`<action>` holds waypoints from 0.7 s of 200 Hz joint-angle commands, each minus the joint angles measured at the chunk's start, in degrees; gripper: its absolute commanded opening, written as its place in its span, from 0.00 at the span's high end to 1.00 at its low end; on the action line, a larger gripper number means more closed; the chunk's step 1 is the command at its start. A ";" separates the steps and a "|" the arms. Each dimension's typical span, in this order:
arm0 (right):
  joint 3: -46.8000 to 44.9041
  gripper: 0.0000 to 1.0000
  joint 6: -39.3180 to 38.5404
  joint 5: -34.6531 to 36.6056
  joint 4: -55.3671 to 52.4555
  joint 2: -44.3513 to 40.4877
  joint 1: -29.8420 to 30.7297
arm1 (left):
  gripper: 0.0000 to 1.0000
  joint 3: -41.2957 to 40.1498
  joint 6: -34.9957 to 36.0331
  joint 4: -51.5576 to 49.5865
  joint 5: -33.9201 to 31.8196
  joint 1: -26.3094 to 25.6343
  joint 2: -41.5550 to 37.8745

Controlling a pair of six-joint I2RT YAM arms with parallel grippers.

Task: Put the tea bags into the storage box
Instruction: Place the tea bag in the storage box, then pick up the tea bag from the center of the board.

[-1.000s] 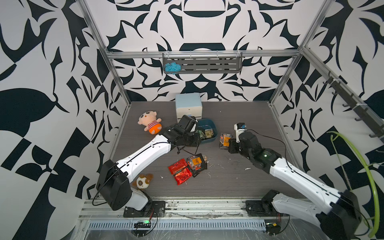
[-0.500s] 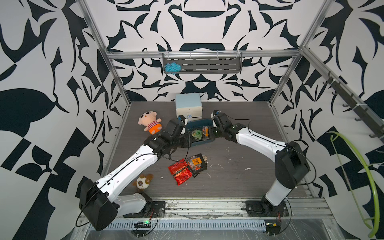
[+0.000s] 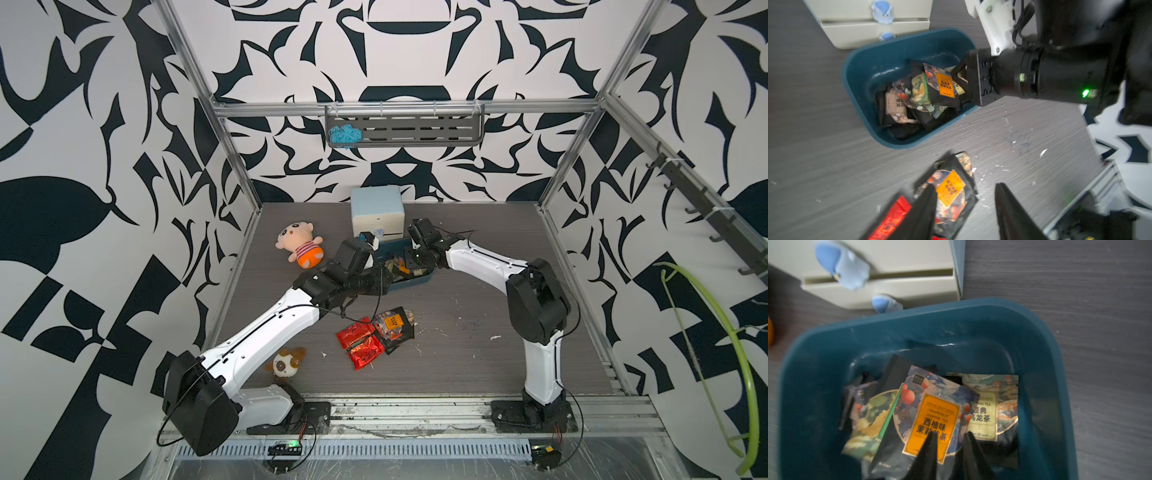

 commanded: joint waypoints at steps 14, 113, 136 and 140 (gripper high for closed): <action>2.21 0.66 -1.42 1.27 -3.81 -4.80 -0.48 | 0.44 -0.95 -1.40 1.10 1.84 -0.07 2.61; -27.96 0.70 -6.94 2.38 10.61 -34.20 -0.55 | 0.43 -0.87 -0.75 1.25 2.22 -0.12 3.94; -37.12 0.69 -7.29 -2.36 15.85 -40.68 -0.42 | 0.43 -0.86 -0.49 1.28 2.04 -0.07 4.87; -38.14 0.69 -7.19 -3.16 16.17 -41.60 -0.49 | 0.43 -0.88 -0.32 1.35 2.28 -0.09 5.03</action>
